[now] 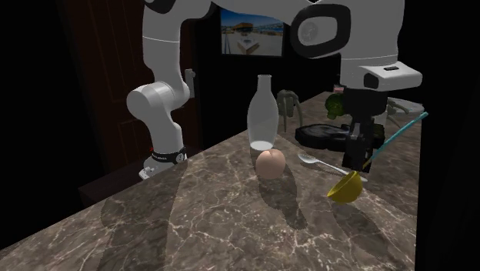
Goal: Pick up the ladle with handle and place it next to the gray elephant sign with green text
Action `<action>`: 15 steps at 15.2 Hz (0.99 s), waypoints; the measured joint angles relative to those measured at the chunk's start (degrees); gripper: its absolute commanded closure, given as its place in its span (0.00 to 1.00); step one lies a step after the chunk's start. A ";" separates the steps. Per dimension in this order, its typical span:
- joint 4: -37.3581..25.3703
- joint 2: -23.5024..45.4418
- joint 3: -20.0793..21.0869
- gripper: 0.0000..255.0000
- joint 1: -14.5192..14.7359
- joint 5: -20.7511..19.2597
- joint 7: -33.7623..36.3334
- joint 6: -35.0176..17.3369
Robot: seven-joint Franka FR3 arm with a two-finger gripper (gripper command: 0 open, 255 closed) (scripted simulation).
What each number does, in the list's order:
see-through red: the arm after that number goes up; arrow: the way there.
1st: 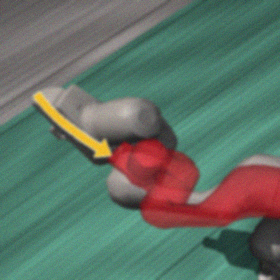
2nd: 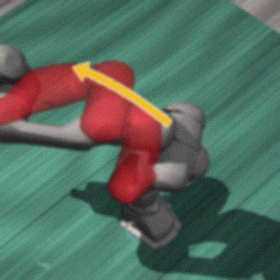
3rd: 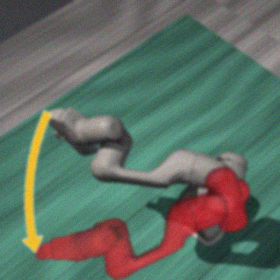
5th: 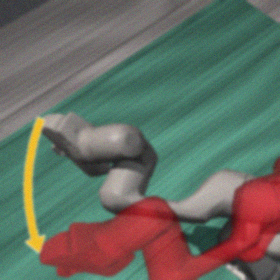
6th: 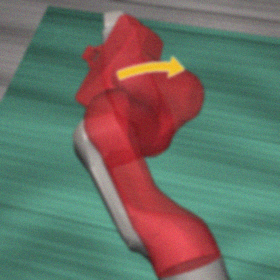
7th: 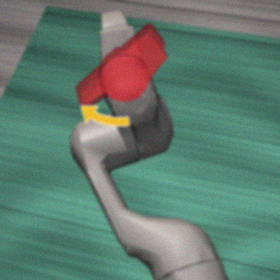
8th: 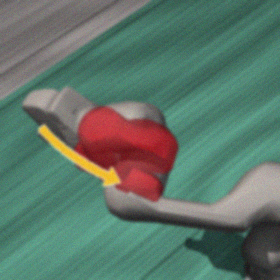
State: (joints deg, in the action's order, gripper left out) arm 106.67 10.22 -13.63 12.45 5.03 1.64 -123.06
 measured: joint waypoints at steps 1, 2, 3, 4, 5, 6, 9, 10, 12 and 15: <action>0.65 0.12 0.04 1.00 0.04 0.05 0.00 -0.76; 0.76 0.37 0.05 1.00 -0.01 0.19 -0.13 -1.41; 0.91 0.57 0.05 1.00 -0.05 0.33 -0.24 -2.16; 1.46 0.54 0.05 1.00 -0.05 0.39 -0.32 -3.17; 1.50 0.93 0.07 1.00 -0.11 0.55 -0.45 -3.94; 1.99 1.05 0.08 1.00 -0.13 0.64 -0.55 -4.81; 3.28 1.72 0.21 1.00 -0.04 0.87 -0.52 -8.89; 3.56 2.22 0.26 1.00 -0.08 1.09 -0.63 -11.10; 4.45 1.87 0.34 1.00 -0.30 1.47 -1.27 -12.34; 3.48 2.41 0.43 1.00 -0.53 1.81 -1.55 -11.18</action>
State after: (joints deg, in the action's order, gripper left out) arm 110.14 12.63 -13.20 11.91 6.85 0.09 -134.24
